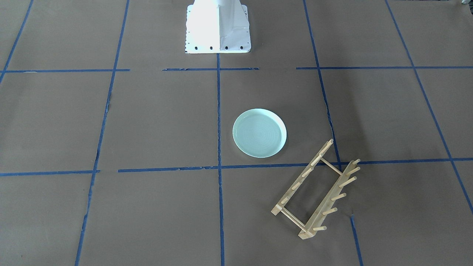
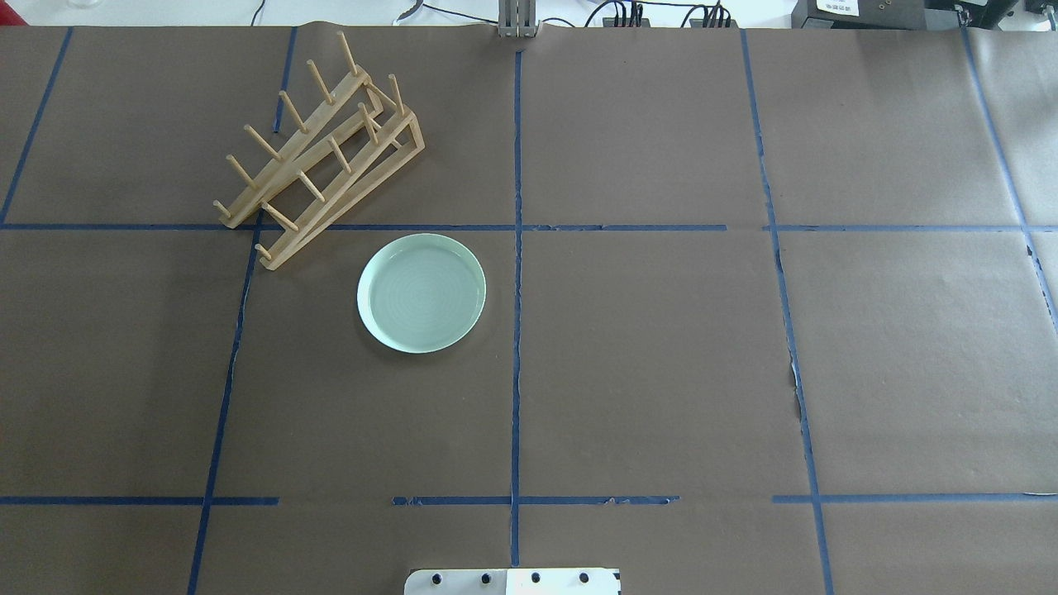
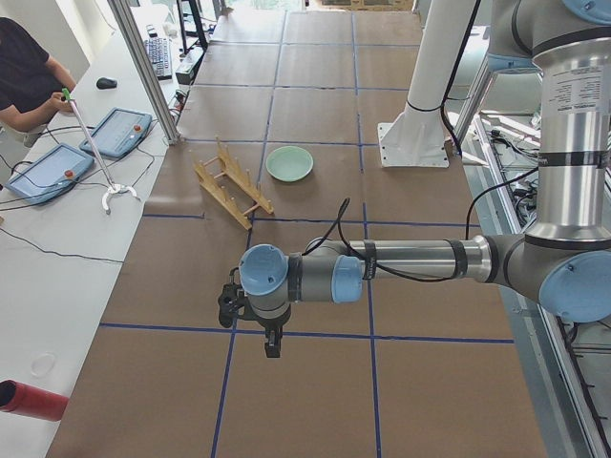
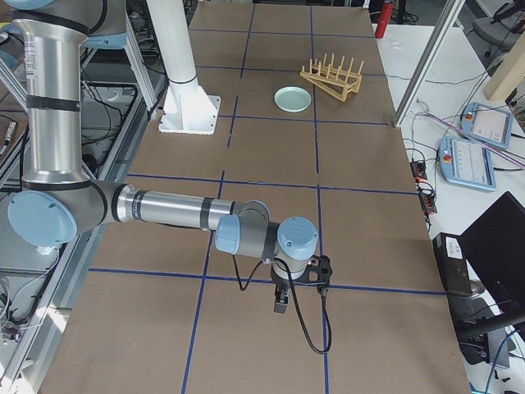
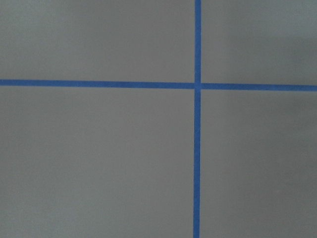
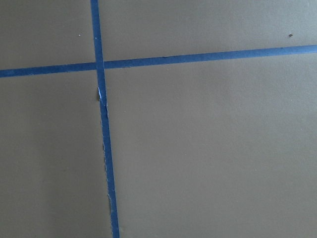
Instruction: Place plate on rack
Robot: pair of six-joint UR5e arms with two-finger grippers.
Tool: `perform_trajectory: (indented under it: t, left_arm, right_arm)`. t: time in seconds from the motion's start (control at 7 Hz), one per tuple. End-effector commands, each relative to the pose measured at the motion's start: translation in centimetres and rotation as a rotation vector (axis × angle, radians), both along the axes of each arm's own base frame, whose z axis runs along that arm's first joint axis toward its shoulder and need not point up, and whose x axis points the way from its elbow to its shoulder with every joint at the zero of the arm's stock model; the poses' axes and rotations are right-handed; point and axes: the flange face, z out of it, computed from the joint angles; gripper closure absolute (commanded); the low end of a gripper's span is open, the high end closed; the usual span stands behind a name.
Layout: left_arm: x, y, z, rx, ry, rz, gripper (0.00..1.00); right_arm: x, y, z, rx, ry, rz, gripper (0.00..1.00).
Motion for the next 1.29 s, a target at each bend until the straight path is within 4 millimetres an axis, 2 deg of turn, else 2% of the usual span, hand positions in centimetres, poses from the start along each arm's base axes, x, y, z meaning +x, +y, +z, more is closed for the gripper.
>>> perform_trajectory:
  t: [0.0,0.14,0.29,0.43,0.57,0.71,0.86,1.0,1.14]
  left_arm:
    - [0.1,-0.3,0.3,-0.008,-0.001,0.002,0.0]
    - [0.3,-1.8,-1.4,0.028,-0.003,0.006,0.0]
    - [0.2,-5.0,-4.7,0.094,-0.007,0.005,0.0]
    - [0.5,-8.4,-9.2,0.173,-0.011,0.01,0.0]
    - [1.9,-8.9,-13.5,0.206,-0.004,-0.011,0.0]
    - [5.5,-8.4,-18.7,0.209,0.021,-0.037,0.0]
    - [9.6,-7.7,-22.9,0.213,0.05,-0.03,0.0]
    - [14.1,-7.7,-28.4,0.238,0.091,-0.018,0.0]
    - [16.9,-6.9,-32.0,0.232,0.114,-0.034,0.0]
  right_arm:
    - [0.0,0.0,0.0,0.0,0.0,0.0,0.0]
    - [0.0,0.0,-0.1,0.001,0.0,0.0,0.0]
    - [0.0,0.0,0.0,0.0,0.0,0.0,0.0]
    - [0.0,0.0,-0.1,0.0,0.0,0.001,0.0]
    - [0.0,0.0,0.0,0.0,0.0,0.0,0.0]
    - [0.0,0.0,0.0,-0.001,0.0,0.001,0.0]
    - [0.0,0.0,-0.1,0.001,0.0,0.0,0.0]
    - [0.0,0.0,-0.1,0.001,0.0,0.0,0.0]
    - [0.0,0.0,0.0,0.0,0.0,0.0,0.0]
